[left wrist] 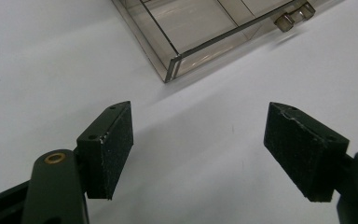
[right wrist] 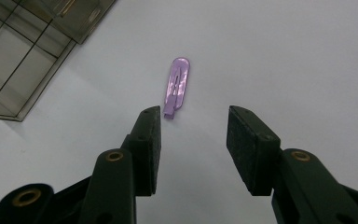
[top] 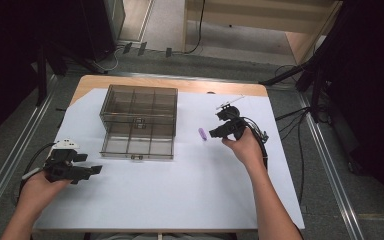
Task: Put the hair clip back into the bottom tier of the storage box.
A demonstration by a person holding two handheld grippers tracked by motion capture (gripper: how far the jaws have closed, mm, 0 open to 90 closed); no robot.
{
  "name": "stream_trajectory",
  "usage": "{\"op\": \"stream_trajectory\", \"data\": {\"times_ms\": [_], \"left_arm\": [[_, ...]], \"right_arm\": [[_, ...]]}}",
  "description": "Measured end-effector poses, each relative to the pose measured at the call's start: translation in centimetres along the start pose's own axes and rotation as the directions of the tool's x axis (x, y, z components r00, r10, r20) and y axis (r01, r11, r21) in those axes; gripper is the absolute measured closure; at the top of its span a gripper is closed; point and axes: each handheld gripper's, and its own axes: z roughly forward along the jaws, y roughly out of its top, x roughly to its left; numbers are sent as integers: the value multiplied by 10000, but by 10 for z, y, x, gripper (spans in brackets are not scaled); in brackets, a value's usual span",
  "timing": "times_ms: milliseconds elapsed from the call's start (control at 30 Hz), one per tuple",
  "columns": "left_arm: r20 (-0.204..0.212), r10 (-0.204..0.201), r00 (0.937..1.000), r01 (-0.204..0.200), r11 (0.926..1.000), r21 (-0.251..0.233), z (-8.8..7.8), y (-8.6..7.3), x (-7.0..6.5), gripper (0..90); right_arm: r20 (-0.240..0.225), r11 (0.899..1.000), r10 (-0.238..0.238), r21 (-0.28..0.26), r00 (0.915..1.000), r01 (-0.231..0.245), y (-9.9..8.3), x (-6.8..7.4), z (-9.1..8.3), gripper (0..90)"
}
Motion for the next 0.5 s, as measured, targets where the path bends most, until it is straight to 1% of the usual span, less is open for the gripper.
{"op": "stream_trajectory", "data": {"times_ms": [300, 500], "left_arm": [[-54, -100, 9999, 100, 9999, -74, -2, -3, 0, 247], [-30, -103, 9999, 103, 9999, -69, -2, -5, -1, 247]], "right_arm": [[-17, 9990, -256, 364, 9997, 257, 7, 6, 6, 568], [-46, 9979, -224, 608, 9997, 227, 11, 10, 10, 568]]}}
